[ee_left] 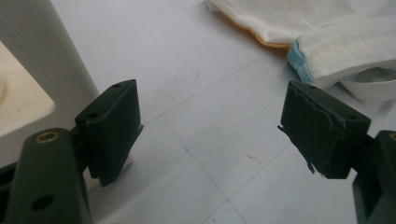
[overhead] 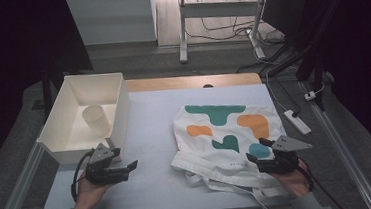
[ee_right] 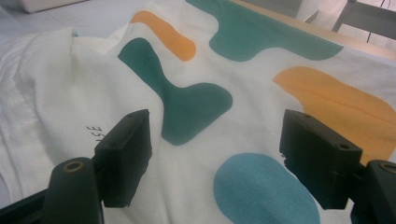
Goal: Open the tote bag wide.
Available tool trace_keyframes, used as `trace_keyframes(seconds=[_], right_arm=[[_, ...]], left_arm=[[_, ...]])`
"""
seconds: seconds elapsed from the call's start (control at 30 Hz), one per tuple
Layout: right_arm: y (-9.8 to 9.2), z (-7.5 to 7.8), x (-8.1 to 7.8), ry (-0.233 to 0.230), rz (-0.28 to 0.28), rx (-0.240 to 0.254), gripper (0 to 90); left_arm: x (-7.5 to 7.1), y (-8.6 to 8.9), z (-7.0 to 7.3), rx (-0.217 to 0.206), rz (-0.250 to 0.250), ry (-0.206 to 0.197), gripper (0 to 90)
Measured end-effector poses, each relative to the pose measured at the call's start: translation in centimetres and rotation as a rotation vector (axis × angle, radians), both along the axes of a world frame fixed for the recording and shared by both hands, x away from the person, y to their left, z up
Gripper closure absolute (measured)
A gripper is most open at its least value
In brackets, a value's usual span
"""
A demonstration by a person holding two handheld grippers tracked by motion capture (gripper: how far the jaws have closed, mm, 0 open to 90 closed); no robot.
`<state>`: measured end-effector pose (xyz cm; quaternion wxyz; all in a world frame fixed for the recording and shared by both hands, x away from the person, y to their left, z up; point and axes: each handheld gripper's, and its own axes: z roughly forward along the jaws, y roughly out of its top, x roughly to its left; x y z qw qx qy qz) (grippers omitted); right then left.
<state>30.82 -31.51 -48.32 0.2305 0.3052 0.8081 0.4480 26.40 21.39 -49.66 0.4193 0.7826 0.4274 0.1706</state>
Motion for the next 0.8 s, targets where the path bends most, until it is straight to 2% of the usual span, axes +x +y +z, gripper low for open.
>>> trace_keyframes(seconds=[0.53, 0.8], right_arm=[[0.08, -0.06, 0.02, -0.001, -0.002, -0.008, 25.8], [-0.1, 0.0, 0.17, 0.002, 0.008, 0.021, 25.9]], left_arm=[[0.04, -0.13, -0.06, 0.006, -0.007, -0.003, 19.9], [0.02, -0.32, 0.16, -0.001, -0.006, -0.016, 19.9]])
